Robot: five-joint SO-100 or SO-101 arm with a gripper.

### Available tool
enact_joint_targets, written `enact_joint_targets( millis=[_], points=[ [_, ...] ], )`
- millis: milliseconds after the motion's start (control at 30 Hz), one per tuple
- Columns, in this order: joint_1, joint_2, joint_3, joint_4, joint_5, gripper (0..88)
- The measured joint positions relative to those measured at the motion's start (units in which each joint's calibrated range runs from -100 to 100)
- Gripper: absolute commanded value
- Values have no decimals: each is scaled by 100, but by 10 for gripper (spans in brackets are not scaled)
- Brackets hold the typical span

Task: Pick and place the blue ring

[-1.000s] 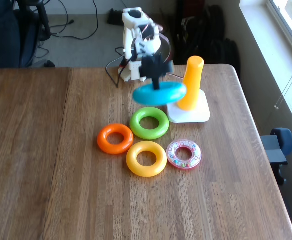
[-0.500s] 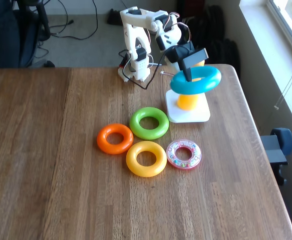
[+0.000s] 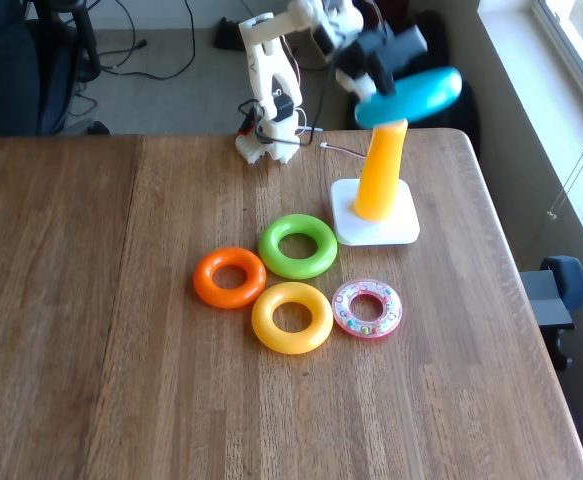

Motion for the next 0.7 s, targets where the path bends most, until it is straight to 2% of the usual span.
enact_joint_targets(
  millis=[233, 500, 700],
  points=[
    [-173, -40, -1184, 746, 0, 23],
    [-851, 224, -1443, 1993, 0, 23],
    [-993, 336, -1665, 2295, 0, 23]
  ],
)
